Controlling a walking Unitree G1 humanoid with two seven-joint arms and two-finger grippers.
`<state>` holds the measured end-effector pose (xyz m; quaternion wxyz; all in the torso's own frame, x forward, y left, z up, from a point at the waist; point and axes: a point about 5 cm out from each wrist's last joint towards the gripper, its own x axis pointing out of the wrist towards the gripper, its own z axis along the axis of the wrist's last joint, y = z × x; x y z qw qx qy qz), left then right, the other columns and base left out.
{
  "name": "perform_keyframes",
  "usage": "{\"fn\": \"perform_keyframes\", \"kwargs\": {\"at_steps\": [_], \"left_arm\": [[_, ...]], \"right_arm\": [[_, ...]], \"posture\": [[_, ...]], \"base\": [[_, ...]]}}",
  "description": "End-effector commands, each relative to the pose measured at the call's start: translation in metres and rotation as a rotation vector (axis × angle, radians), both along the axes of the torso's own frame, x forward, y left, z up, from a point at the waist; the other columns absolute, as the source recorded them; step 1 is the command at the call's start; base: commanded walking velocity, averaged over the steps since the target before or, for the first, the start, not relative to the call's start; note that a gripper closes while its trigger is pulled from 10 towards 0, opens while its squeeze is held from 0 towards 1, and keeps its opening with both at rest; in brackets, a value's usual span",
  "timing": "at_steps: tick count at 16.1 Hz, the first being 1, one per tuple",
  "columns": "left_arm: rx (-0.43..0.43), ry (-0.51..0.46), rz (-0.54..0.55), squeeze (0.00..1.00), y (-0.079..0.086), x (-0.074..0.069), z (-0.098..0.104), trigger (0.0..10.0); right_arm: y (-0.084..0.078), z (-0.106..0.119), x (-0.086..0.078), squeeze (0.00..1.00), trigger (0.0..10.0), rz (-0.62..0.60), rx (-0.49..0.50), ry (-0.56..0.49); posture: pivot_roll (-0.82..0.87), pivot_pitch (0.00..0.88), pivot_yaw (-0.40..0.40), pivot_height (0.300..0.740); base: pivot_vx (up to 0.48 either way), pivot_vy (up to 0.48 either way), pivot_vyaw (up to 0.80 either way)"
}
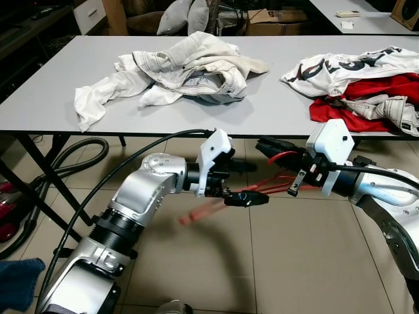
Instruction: Hang hanger
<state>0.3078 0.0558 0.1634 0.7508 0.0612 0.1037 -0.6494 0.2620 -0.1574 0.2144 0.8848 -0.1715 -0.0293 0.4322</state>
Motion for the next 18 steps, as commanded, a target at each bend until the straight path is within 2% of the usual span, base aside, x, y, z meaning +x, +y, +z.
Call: {"fn": "perform_keyframes", "kwargs": {"at_steps": [1,2,3,8,11,15,18], "left_arm": [[0.033,-0.025,0.037,0.00,0.000,0.003,-0.005,10.0],[0.020,-0.035,0.059,0.00,0.000,0.005,-0.004,10.0],[-0.014,-0.026,0.075,0.00,-0.001,0.006,-0.001,0.0],[-0.018,-0.010,0.089,0.00,-0.004,0.005,-0.005,0.0],[-0.023,-0.008,0.081,0.00,0.003,0.005,-0.004,0.0],[0.033,0.021,0.079,0.00,0.007,0.002,-0.011,0.0],[0.030,0.011,0.086,0.00,0.009,0.004,-0.011,0.0]], "right_arm": [[0.004,0.007,-0.001,0.00,10.0,0.025,-0.001,-0.032],[0.005,0.008,-0.001,0.00,10.0,0.027,0.000,-0.035],[0.005,0.009,-0.001,0.00,10.0,0.030,0.003,-0.036],[0.005,0.011,0.001,0.00,10.0,0.034,0.008,-0.041],[0.004,0.013,0.002,0.00,10.0,0.032,0.007,-0.044],[0.003,0.014,0.002,0.00,10.0,0.036,0.007,-0.047],[0.003,0.014,0.002,0.00,10.0,0.039,0.011,-0.045]], "posture": [[-0.07,0.031,0.079,0.740],[-0.07,0.031,0.079,0.740],[-0.07,0.028,0.077,0.740],[-0.08,0.020,0.072,0.740],[-0.08,0.019,0.071,0.740],[-0.08,0.016,0.068,0.740],[-0.09,0.011,0.070,0.740]], "base": [[0.000,0.000,0.00],[0.000,0.000,0.00],[0.000,0.000,0.00],[0.000,0.000,0.00],[0.000,0.000,0.00],[0.000,0.000,0.00],[0.000,0.000,0.00]]}}
